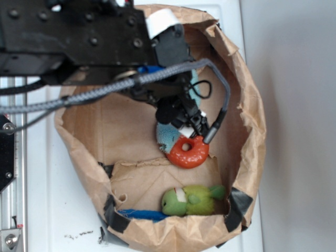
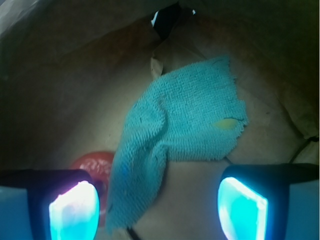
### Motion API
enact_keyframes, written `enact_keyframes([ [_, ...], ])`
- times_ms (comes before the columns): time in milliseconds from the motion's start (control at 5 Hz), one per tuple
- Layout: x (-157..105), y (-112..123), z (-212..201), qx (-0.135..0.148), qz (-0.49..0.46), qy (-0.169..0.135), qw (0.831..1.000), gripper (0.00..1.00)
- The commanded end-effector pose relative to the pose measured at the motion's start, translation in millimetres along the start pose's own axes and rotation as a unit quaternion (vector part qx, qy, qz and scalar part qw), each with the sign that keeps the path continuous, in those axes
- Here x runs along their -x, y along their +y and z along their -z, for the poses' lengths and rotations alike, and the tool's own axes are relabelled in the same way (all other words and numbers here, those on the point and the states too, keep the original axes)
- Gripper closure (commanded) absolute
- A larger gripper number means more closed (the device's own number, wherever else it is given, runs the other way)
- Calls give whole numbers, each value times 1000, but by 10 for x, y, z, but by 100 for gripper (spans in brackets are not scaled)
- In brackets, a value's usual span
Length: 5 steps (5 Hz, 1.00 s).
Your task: Grab the blue cloth.
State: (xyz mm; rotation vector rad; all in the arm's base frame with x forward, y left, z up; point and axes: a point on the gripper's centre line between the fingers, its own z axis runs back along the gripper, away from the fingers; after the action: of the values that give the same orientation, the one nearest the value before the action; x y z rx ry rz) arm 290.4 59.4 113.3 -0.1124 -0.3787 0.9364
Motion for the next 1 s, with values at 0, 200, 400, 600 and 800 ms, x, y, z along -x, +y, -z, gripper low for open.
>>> enact_keyframes([
  [0,-196,376,28,-30,-73,-39,996,0],
  [200,-262,500,94,-45,-94,-42,994,0],
  [400,-254,525,114,-50,-102,-34,993,0],
  [600,-214,512,127,-43,-114,-24,992,0],
  [800,-148,426,81,-22,-94,-21,995,0],
])
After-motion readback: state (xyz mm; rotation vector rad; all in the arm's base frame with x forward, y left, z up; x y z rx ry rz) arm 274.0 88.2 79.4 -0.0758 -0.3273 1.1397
